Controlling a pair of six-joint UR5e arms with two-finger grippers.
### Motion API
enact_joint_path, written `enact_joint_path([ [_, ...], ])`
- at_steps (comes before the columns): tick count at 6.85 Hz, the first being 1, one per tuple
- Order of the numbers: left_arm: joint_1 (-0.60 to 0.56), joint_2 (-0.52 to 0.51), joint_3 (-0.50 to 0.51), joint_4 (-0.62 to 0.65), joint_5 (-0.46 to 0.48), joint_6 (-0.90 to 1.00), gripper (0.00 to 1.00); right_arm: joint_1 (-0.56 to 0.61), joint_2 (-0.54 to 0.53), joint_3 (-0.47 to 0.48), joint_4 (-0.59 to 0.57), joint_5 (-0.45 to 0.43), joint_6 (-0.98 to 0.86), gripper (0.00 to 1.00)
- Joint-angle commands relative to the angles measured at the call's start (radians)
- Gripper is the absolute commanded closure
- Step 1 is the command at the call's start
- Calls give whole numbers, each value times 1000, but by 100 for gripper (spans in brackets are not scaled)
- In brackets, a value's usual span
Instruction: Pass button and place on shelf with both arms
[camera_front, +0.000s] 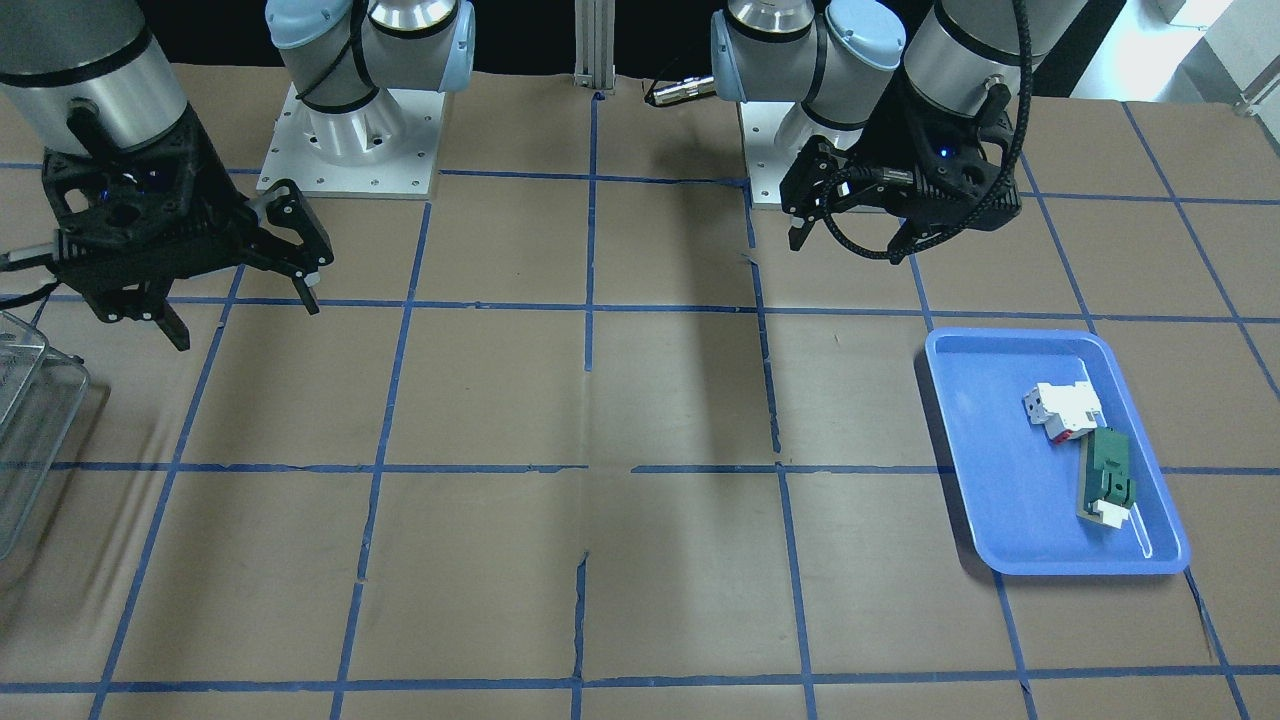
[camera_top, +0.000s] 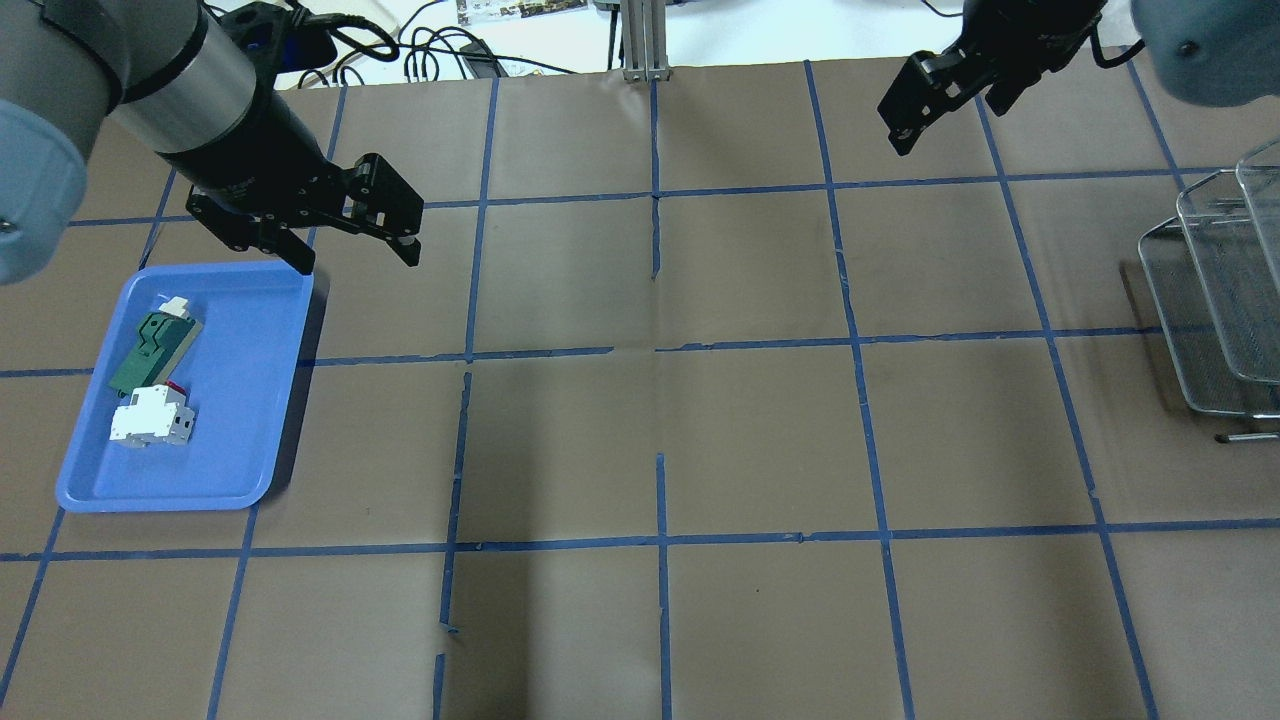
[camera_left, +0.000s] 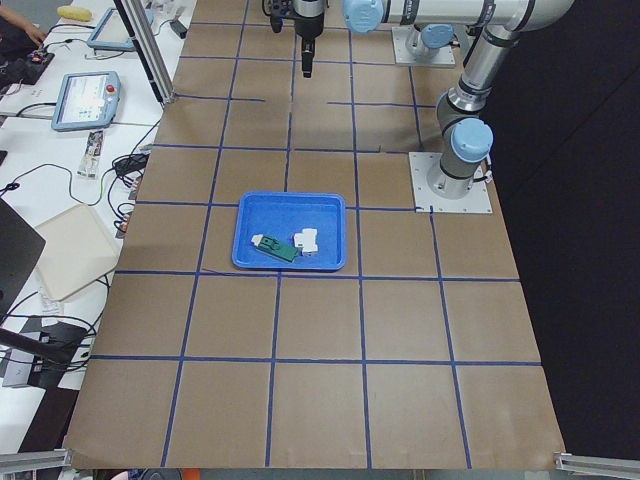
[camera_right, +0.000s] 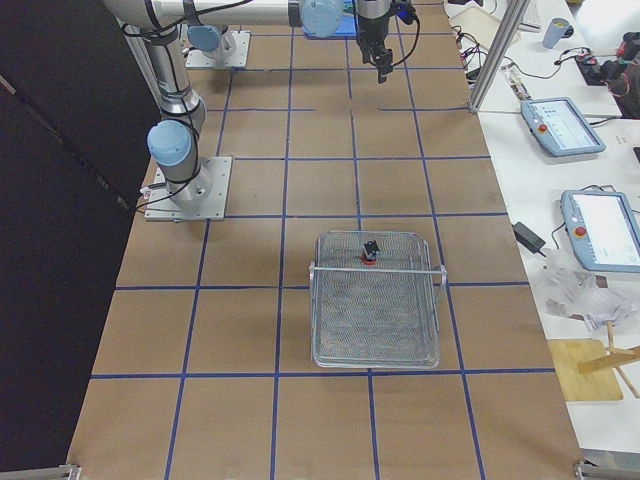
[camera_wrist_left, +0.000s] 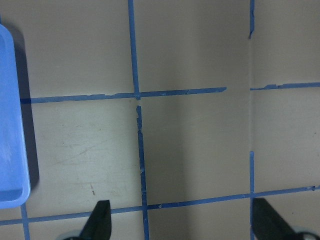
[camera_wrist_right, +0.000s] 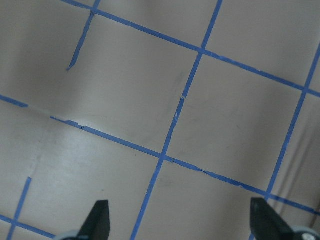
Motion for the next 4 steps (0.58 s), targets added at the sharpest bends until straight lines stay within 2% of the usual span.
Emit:
enact_joint_path([
  [1, 6, 0, 0, -4, 5, -1, 0, 8, -40, -66, 174, 12, 269, 0],
  [2, 10, 0, 0, -1, 3, -1, 0, 8, -96, -20, 153, 37, 306, 0],
  [3, 10, 0, 1, 0, 3, -16, 0, 2, -92, 54, 114, 8, 304, 0],
  [4, 12, -16, 27, -4, 40, -38, 0, -2, -88, 96, 27, -30, 298, 0],
])
